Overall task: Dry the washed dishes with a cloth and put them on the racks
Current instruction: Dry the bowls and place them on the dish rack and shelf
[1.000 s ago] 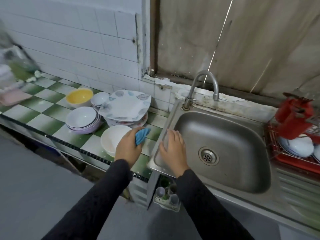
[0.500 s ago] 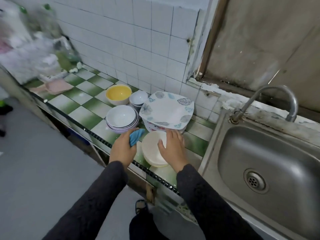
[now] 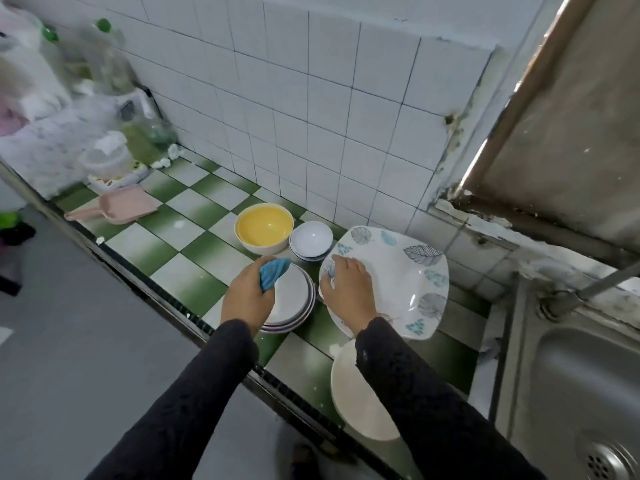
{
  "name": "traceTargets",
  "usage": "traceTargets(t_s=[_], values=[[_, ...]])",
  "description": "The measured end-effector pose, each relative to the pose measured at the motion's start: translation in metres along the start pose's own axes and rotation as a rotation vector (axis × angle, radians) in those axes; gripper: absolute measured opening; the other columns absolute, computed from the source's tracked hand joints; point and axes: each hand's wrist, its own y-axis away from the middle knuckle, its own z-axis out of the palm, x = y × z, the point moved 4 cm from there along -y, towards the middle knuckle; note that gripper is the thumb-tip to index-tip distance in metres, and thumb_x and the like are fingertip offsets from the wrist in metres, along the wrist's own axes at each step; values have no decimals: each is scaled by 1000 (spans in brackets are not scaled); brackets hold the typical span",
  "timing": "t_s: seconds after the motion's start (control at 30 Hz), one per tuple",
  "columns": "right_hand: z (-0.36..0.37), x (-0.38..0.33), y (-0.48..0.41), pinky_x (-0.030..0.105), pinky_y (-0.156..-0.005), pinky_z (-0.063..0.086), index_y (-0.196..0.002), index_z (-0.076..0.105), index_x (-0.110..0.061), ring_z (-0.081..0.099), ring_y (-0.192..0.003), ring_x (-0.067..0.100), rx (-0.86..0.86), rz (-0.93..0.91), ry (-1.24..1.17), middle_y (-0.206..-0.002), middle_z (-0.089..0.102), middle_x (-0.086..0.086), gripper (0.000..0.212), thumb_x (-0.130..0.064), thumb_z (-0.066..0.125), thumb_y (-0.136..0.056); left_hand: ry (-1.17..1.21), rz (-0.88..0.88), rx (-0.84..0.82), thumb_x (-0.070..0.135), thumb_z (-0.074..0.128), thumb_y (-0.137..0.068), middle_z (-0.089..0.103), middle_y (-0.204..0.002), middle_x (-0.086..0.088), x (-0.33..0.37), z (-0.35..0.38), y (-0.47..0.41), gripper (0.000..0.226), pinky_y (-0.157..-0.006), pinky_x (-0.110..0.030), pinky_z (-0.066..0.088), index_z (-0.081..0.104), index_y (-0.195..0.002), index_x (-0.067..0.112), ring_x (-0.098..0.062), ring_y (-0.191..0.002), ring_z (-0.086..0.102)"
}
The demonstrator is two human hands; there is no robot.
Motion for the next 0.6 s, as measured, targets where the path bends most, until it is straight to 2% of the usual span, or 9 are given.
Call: traceTargets(t_s=[0.1,0.17,0.37,0.5,0.6], values=[[7,-11,-28,38,-106,41,-138,49,-6,48,-126,28,-52,19,-66,-135,56,14,42,-26,52,-101,26,-33,3,4,52,-87,67,-106,0,-15,-5,-28,39,-81,-37,51,61,-120,24,-22,-92,59],[14,-17,-50,38,-103,44,-139,50,-6,52,-123,29,-45,16,-49,-134,58,15,43,-27,54,-101,29,-40,-12,4,53,-89,66,-108,2,-25,-7,-47,39,-83,-36,50,61,-122,24,-21,-95,58],[38,-20,-119,40,-93,45,-133,51,-4,54,-115,34,-75,136,227,-125,61,17,43,-31,49,-99,13,18,-170,1,51,-85,66,-105,2,-48,-3,-108,45,-77,-29,42,60,-122,26,-21,-91,58],[56,-13,-155,41,-99,38,-130,52,-7,49,-121,33,-114,252,411,-131,59,14,40,-33,46,-100,0,43,-257,9,55,-88,64,-103,7,-56,-1,-150,41,-77,-28,42,59,-122,32,-18,-89,57],[65,-9,-175,42,-102,35,-128,55,-8,46,-123,33,-155,325,573,-130,61,12,37,-29,43,-101,-12,76,-322,4,56,-87,62,-100,7,-61,-1,-181,43,-76,-28,46,59,-123,28,-17,-88,58]])
